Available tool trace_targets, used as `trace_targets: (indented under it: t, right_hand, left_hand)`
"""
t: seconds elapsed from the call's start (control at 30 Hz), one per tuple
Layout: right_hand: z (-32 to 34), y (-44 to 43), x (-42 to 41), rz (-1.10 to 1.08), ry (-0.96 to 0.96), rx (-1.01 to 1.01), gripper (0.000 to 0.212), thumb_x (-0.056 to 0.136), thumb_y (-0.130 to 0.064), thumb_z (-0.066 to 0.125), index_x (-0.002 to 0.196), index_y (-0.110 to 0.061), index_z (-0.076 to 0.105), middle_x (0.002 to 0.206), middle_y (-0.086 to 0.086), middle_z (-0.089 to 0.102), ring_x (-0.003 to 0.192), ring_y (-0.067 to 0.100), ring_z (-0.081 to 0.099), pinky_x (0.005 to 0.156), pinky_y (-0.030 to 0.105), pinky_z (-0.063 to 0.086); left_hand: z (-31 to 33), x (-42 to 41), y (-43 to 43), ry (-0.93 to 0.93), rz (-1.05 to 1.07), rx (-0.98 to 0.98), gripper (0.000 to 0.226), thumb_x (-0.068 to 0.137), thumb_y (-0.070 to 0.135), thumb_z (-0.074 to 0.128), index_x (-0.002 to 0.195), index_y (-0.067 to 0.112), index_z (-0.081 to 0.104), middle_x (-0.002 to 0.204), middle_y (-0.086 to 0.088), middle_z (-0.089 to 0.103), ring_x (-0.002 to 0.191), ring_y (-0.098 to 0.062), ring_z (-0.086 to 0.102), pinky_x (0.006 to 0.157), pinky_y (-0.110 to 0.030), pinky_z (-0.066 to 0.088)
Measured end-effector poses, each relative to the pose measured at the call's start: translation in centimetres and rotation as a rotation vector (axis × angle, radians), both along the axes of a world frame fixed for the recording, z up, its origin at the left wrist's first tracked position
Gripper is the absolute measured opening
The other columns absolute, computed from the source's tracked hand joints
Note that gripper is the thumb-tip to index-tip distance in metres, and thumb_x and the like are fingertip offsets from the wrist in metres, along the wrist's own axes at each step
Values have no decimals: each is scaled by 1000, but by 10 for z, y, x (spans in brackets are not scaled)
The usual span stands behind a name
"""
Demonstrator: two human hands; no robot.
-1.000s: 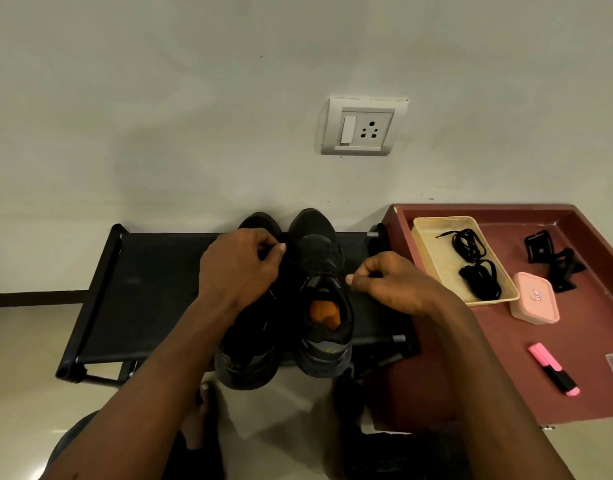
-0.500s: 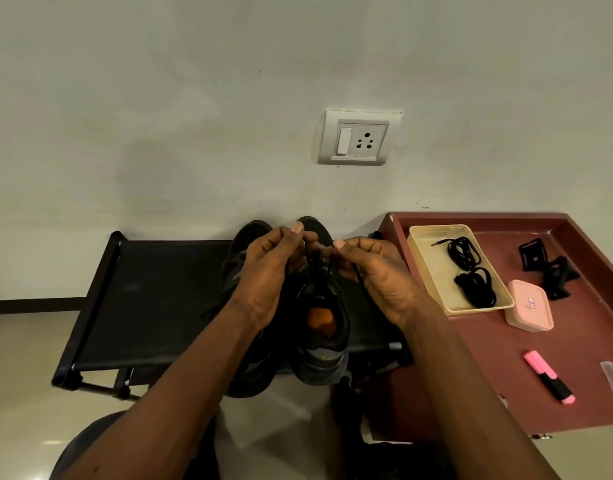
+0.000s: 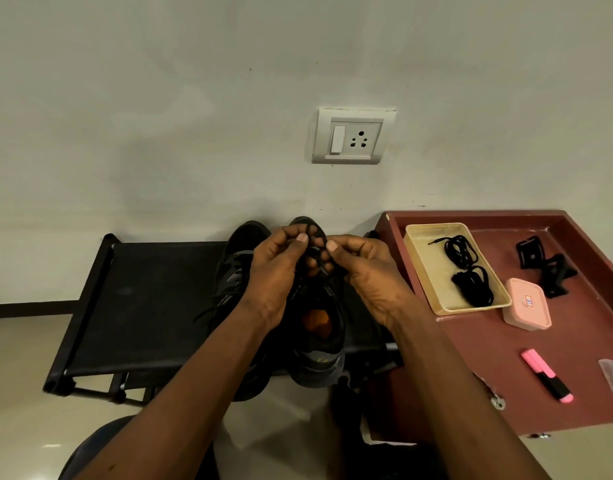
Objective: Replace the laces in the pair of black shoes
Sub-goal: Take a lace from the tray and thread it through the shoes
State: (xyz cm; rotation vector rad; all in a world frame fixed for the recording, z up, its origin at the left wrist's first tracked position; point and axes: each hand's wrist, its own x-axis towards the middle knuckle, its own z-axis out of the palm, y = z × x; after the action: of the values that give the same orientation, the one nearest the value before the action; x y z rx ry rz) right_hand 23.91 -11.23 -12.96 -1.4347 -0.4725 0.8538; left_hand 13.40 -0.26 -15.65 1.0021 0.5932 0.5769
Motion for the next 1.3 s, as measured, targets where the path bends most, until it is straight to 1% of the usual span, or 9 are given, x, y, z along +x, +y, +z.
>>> trace_targets:
  t: [0.17, 0.4, 0.57, 0.67, 0.83, 1.03, 1.1, 1.2, 1.3]
  right_hand:
    - [-3, 0, 3, 18, 15, 9, 23, 87, 0, 77, 108, 0, 67, 86, 15, 76, 85, 25, 72, 84, 33, 61]
    - [-5, -2, 11, 67, 68, -26, 60, 70, -15, 85, 124, -6, 61, 88, 13, 78, 86, 22, 75, 74, 25, 58]
    - [-7, -5, 13, 14, 49, -45, 24, 83, -6, 80, 104, -1, 70, 84, 11, 77, 76, 18, 72, 82, 34, 61]
    - [-5, -5, 12, 5, 13, -54, 19, 85, -6, 80, 100, -1, 70, 84, 12, 77, 76, 18, 74, 75, 28, 61]
    - [-2, -7, 12, 93, -211, -118, 14, 89, -10, 80, 96, -4, 69, 83, 11, 78, 84, 21, 78, 75, 20, 58]
    - [-2, -6, 12, 124, -417, -168, 13, 87, -12, 83, 92, -8, 72, 83, 8, 77, 82, 22, 76, 75, 23, 59]
    - [-4, -6, 13, 88, -442, -169, 12, 87, -12, 83, 91, -8, 72, 82, 10, 76, 82, 26, 76, 79, 31, 63]
    - [-6, -6, 14, -7, -419, -173, 13, 86, -14, 84, 89, -10, 73, 79, 11, 75, 81, 29, 76, 82, 40, 63]
    - [-7, -6, 17, -75, -420, -194, 13, 85, -15, 85, 88, -11, 73, 77, 8, 75, 80, 27, 76, 82, 44, 63]
  left_hand:
    - [-7, 0, 0, 16, -45, 49, 22, 102, 3, 59, 111, 13, 76, 106, -13, 77, 87, -19, 74, 72, -27, 59]
    - [-10, -4, 11, 30, -108, 174, 15, 91, 2, 72, 98, 13, 79, 97, -16, 77, 87, -25, 74, 80, -33, 59]
    - [-9, -9, 19, -23, -286, 244, 21, 92, 14, 72, 112, 9, 78, 106, -17, 77, 99, -27, 74, 83, -28, 58]
    - [-10, -7, 17, 31, -210, 287, 20, 92, 25, 75, 106, 11, 78, 97, -13, 78, 88, -20, 74, 77, -27, 58]
    - [-10, -3, 14, 87, -52, 177, 22, 96, 30, 72, 96, 8, 76, 83, -13, 76, 71, -21, 73, 67, -32, 61]
    - [-11, 2, 9, 210, 97, 251, 18, 94, 28, 76, 95, 10, 71, 79, -8, 77, 63, -22, 73, 59, -30, 61]
    - [-12, 4, 8, 243, 88, 374, 16, 93, 27, 77, 97, 13, 72, 80, -4, 77, 68, -20, 76, 63, -31, 61]
    - [-12, 3, 10, 282, -63, 599, 9, 97, 22, 70, 100, 19, 79, 88, 5, 78, 84, -11, 76, 80, -36, 62]
    - [-9, -2, 15, 281, -228, 633, 16, 94, 16, 71, 106, 25, 78, 92, 5, 78, 90, -11, 75, 88, -37, 61]
